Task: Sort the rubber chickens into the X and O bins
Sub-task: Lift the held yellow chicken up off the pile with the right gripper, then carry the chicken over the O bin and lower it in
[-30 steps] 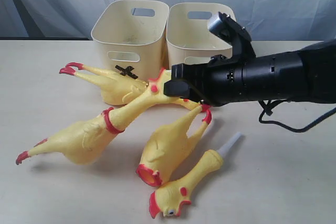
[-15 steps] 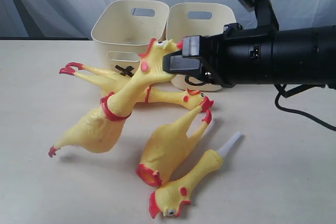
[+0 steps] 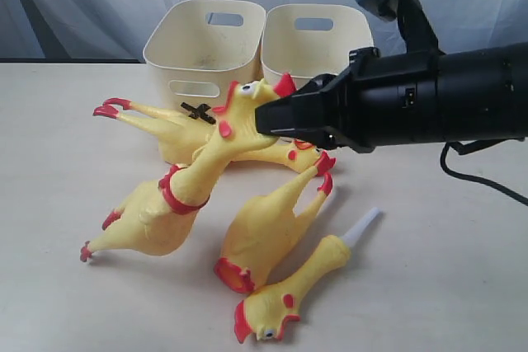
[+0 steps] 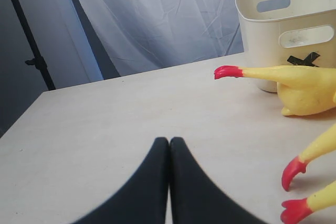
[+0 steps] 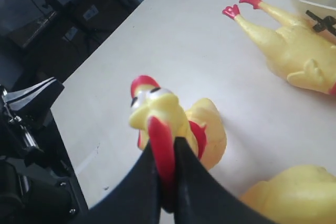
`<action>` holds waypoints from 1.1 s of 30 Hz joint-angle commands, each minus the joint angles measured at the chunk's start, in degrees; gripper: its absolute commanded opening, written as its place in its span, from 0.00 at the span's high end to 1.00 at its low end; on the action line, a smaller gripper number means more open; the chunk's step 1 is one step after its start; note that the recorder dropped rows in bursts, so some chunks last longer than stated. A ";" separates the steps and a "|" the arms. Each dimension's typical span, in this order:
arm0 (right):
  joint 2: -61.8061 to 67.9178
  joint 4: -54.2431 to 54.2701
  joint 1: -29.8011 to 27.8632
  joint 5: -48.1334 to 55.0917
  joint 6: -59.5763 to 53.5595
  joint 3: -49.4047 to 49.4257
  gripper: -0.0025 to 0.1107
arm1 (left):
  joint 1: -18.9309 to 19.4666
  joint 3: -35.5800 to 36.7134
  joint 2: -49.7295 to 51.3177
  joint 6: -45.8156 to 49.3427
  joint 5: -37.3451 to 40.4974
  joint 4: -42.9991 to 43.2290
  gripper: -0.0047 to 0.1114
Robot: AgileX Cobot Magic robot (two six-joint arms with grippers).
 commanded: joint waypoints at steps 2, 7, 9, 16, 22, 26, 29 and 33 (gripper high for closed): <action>-1.93 0.59 0.07 1.62 -4.40 -0.34 0.99 | -0.51 0.20 -0.30 -0.25 -0.30 0.00 0.96; -4.49 1.13 0.07 1.33 -9.43 -0.43 0.99 | -0.51 0.20 -0.30 -0.25 -0.30 0.00 0.96; -5.57 1.25 0.07 1.44 -10.87 -0.43 0.99 | -0.51 0.20 -0.30 -0.25 -0.30 0.00 0.96; -7.57 6.05 0.07 1.24 -11.10 -3.15 0.99 | -0.51 0.20 -0.30 -0.25 -0.30 0.00 0.96; -8.32 8.09 0.07 0.55 -11.10 -5.95 0.99 | -0.51 0.20 -0.30 -0.25 -0.30 0.00 0.96; -9.35 8.63 0.07 -4.98 -11.10 -6.74 0.99 | -0.51 0.20 -0.30 -0.25 -0.30 0.00 0.96; -10.31 8.63 0.07 -9.77 -11.10 -7.22 0.99 | -0.51 0.20 -0.30 -0.25 -0.30 0.00 0.96; -11.25 8.96 0.07 -16.52 -11.10 -7.58 0.99 | -0.51 0.20 -0.30 -0.25 -0.30 0.00 0.96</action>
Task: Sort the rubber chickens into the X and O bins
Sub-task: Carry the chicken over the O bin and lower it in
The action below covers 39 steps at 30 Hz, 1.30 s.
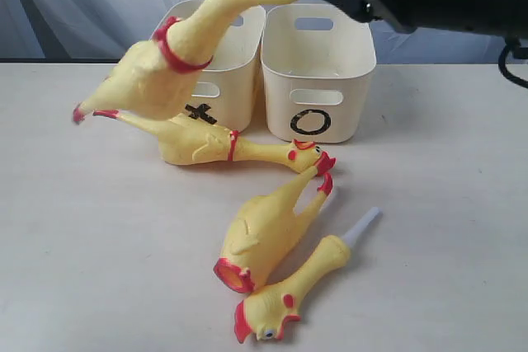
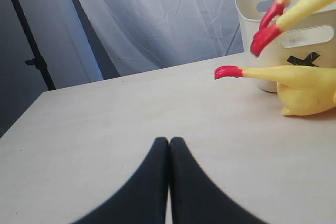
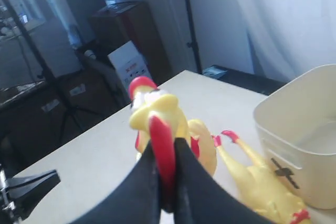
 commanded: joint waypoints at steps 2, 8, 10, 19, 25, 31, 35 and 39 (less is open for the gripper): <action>-1.71 2.01 0.07 -10.77 -0.54 -1.10 0.99 | -0.51 0.20 -0.30 -0.25 -0.30 0.00 0.96; -1.83 2.01 0.07 -20.57 -0.64 -4.06 0.99 | -0.51 0.20 -0.30 -0.25 -0.30 0.00 0.96; -1.83 2.01 0.07 -23.95 -0.64 -4.86 0.99 | -0.51 0.20 -0.30 -0.25 -0.30 0.00 0.96; -0.61 -1.91 0.07 -39.25 -0.64 -5.10 0.99 | -0.51 0.20 -0.30 -0.25 -0.41 0.00 0.96; 5.26 -4.77 0.07 -41.44 -0.64 -5.10 0.99 | -0.51 0.20 -0.30 -0.25 -0.41 0.00 0.96; 9.18 -6.15 0.07 -43.10 -0.19 -5.10 0.99 | -0.51 0.20 -0.30 -0.25 -0.41 0.00 0.96; 12.31 -10.69 0.07 -43.32 4.40 -5.10 0.99 | -0.51 0.20 -0.30 -0.25 -0.41 0.00 0.96; 14.32 -16.01 0.07 -44.56 10.41 -5.10 0.99 | -0.51 0.20 -0.30 -0.25 -0.41 0.00 0.96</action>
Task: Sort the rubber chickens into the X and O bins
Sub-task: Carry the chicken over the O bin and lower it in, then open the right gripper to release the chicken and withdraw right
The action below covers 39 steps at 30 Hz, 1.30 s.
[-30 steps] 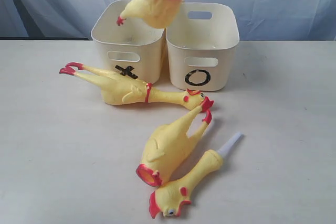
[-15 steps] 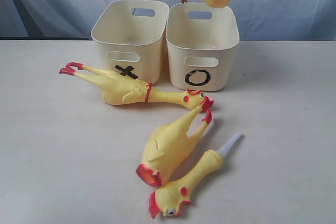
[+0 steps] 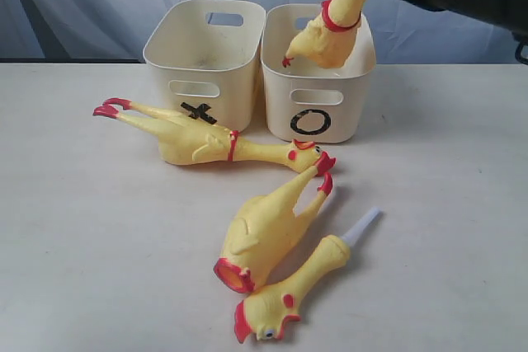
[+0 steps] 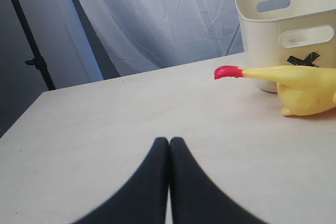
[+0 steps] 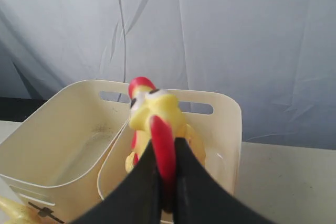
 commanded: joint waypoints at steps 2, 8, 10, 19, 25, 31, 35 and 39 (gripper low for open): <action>1.82 -7.61 -0.15 -2.56 6.91 -0.68 0.99 | -0.51 0.20 -0.30 -0.25 -0.41 0.00 0.96; 4.39 -16.77 -0.15 -3.75 16.71 -0.77 0.99 | -0.51 0.20 -0.30 -0.25 -0.41 0.00 0.96; 5.12 -19.11 -0.15 -4.08 20.04 -0.77 0.99 | -0.51 0.20 -0.30 -0.25 -0.41 0.00 0.96; 8.47 -21.89 -0.15 -7.60 22.62 -0.77 0.99 | -0.51 0.20 -0.30 -0.25 -0.41 0.00 0.96; 10.87 -21.89 -0.15 -8.44 23.09 -0.77 0.99 | -0.51 0.20 -0.30 -0.25 -0.41 0.00 0.96; 12.37 -21.89 -0.15 -8.81 23.66 -0.77 0.99 | -0.51 0.20 -0.30 -0.25 -0.41 0.00 0.96; 12.63 -21.89 -0.15 -8.81 23.66 -0.77 0.99 | -0.51 0.20 -0.30 -0.25 -0.41 0.00 0.96; 12.62 -22.01 -0.15 -8.36 23.66 -0.77 0.99 | -0.51 0.20 -0.30 -0.25 -0.41 0.00 0.96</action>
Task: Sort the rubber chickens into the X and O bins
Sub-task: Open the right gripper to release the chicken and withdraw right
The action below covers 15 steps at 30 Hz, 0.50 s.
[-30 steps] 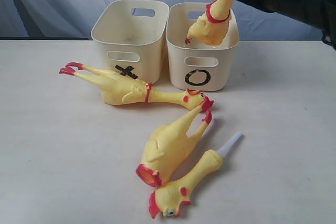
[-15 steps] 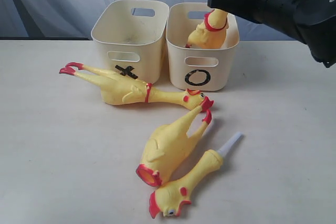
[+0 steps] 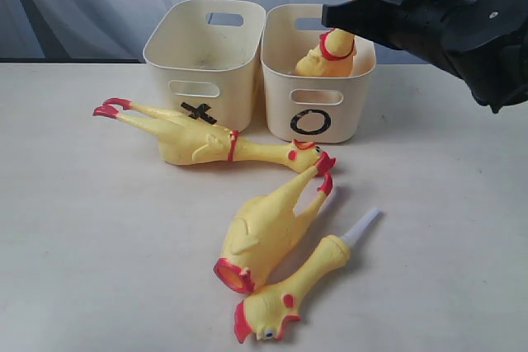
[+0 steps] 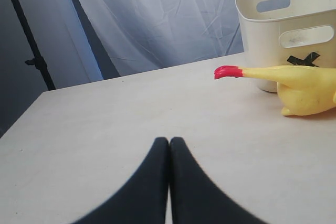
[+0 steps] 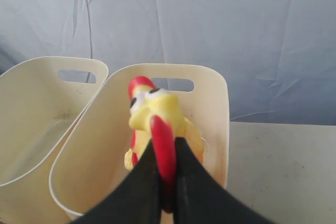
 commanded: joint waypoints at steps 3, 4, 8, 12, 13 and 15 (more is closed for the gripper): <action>0.09 -0.84 -0.15 -0.50 0.02 -0.53 0.99 | -0.51 0.20 -0.30 -0.25 -0.41 0.00 0.96; 0.09 -0.84 -0.15 -0.50 0.02 -0.53 0.99 | -0.51 0.20 -0.30 -0.25 -0.41 0.00 0.96; 0.09 -0.84 -0.15 -0.07 -0.19 -0.53 0.99 | -0.51 0.20 -0.30 -0.25 -0.41 0.00 0.96; 0.09 -0.84 -0.15 1.26 -2.51 -0.53 0.98 | -0.51 0.20 -0.30 -0.25 -0.41 0.00 0.96; 0.09 -0.84 -0.15 2.03 -3.13 -0.53 0.98 | -0.51 0.20 -0.30 -0.25 -0.41 0.00 0.96; 0.09 -0.84 -0.15 2.71 -3.46 -0.53 0.98 | -0.51 0.20 -0.30 -0.25 -0.41 0.00 0.96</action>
